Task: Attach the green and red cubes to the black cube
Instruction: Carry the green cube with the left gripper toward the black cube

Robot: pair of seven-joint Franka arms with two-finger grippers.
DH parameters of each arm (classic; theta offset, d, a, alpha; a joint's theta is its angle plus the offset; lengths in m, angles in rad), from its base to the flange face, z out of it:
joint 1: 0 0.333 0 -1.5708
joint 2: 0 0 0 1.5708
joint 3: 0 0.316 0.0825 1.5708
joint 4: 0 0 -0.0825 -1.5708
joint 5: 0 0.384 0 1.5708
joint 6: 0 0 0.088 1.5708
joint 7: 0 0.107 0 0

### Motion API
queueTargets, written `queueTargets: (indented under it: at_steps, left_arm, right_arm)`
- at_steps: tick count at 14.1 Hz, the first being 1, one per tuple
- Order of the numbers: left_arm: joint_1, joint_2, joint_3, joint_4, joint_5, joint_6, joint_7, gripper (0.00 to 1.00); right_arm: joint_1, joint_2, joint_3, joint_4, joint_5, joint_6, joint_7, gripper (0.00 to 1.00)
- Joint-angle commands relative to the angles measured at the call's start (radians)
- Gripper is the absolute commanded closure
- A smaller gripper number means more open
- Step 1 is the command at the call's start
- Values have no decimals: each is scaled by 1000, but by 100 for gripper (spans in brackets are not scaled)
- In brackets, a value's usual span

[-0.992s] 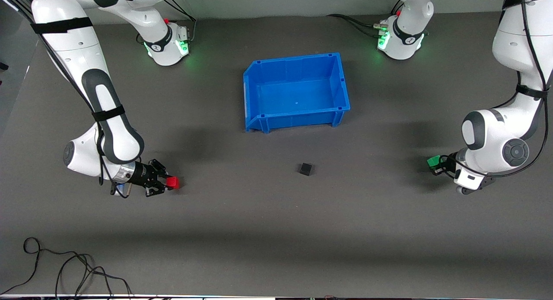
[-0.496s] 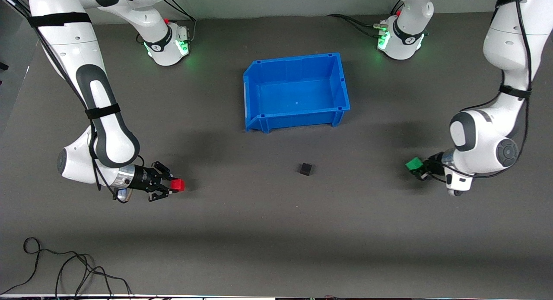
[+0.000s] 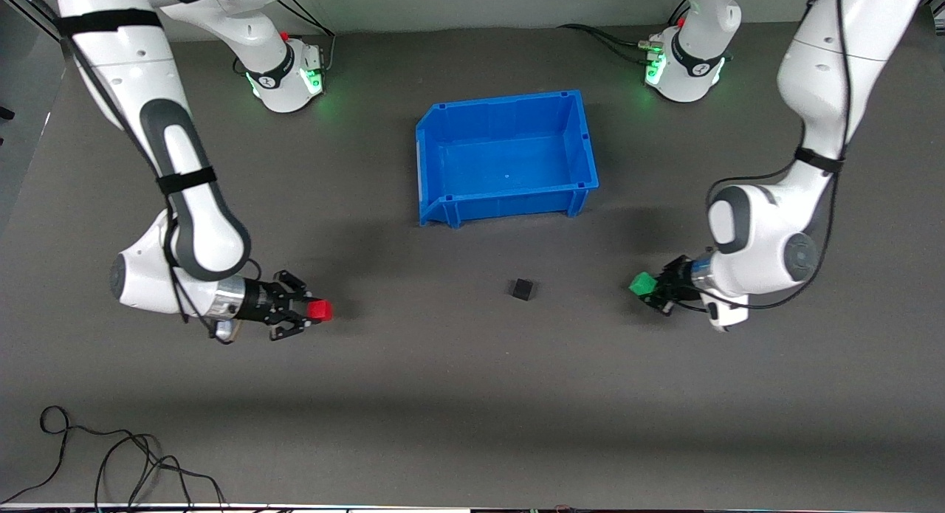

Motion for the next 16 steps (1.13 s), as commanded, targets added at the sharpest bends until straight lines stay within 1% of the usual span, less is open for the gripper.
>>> queueTargets:
  at_steps: [1,3,5,8,10,13,16]
  left_arm:
    - [-110,34,20,54,-5,42,-183,100]
    - [-138,60,22,109,10,32,-290,100]
    - [-186,85,23,129,50,44,-383,100]
    - [-212,129,23,200,94,42,-502,100]
    - [-235,152,23,226,110,44,-552,100]
    - [-278,203,23,293,111,44,-634,100]
    - [-298,217,34,307,114,45,-653,100]
  right_arm:
    - [19,-20,-13,-13,10,-10,37,76]
    - [23,-21,-13,-10,10,-10,40,76]
    - [23,-21,-13,-9,10,-11,40,76]
    - [25,-20,-13,-7,10,-10,35,76]
    - [26,-20,-12,-7,10,-11,38,76]
    - [31,-18,-4,5,18,-10,41,76]
    - [66,-14,-3,39,23,-11,60,76]
